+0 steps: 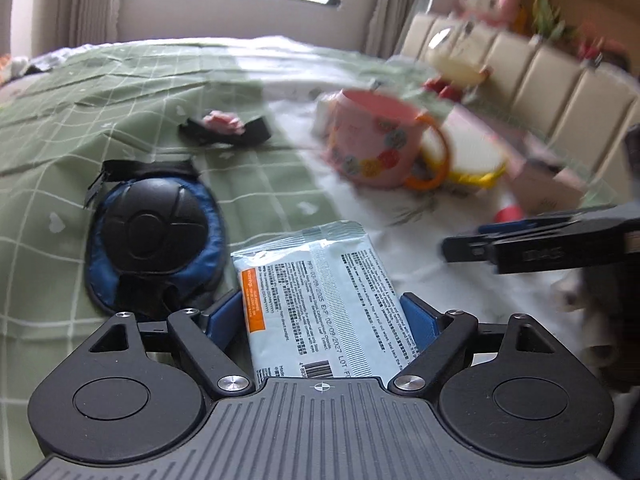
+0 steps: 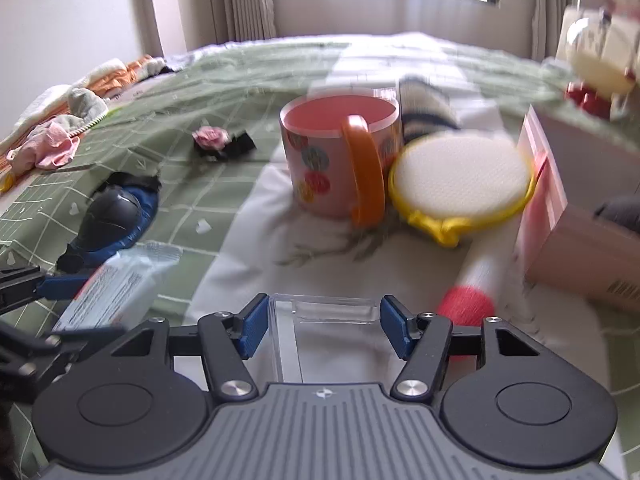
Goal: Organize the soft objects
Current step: 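Lift the wipes packet with the left tool while the right tool grasps the clear plastic piece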
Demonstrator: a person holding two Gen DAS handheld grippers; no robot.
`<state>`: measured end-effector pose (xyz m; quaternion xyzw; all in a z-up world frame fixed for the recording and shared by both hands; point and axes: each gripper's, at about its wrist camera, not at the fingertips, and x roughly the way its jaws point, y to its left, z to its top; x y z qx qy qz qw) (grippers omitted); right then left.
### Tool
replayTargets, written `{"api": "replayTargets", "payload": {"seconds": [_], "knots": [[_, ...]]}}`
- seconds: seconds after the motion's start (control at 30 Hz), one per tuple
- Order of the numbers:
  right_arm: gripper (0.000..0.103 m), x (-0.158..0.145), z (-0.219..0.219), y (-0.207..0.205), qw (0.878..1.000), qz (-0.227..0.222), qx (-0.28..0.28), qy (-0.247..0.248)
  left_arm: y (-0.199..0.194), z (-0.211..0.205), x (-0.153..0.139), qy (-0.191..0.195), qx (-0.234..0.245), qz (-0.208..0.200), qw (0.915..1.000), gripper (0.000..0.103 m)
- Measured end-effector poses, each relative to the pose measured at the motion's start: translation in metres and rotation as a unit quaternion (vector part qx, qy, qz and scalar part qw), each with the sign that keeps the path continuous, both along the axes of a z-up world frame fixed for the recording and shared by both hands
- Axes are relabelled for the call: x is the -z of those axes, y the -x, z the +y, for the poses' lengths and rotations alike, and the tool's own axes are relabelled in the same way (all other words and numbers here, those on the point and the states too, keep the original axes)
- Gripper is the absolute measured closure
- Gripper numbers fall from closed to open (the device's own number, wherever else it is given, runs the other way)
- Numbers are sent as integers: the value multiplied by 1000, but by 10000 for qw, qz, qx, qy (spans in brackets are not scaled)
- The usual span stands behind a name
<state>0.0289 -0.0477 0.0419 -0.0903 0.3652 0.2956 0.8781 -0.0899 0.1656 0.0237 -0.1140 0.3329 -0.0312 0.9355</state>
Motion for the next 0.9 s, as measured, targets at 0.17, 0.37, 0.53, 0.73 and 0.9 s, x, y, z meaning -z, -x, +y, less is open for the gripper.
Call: {"api": "replayTargets", "payload": {"seconds": [0.17, 0.37, 0.53, 0.73, 0.9], "knots": [[42, -2, 3, 16, 9995, -160, -134, 235, 4, -16, 3, -247, 422, 298, 9984, 15], [42, 11, -1, 36, 9975, -420, -229, 515, -1, -21, 4, -314, 223, 477, 9981, 15], [24, 13, -8, 37, 9986, -260, -310, 326, 2, -19, 4, -232, 65, 437, 9988, 17], [24, 16, -13, 22, 9999, 94, -105, 68, 4, -22, 5, -285, 10, 388, 9988, 17], [41, 7, -15, 14, 9996, 288, -64, 11, 6, -22, 5, -257, -12, 368, 9990, 17]]}}
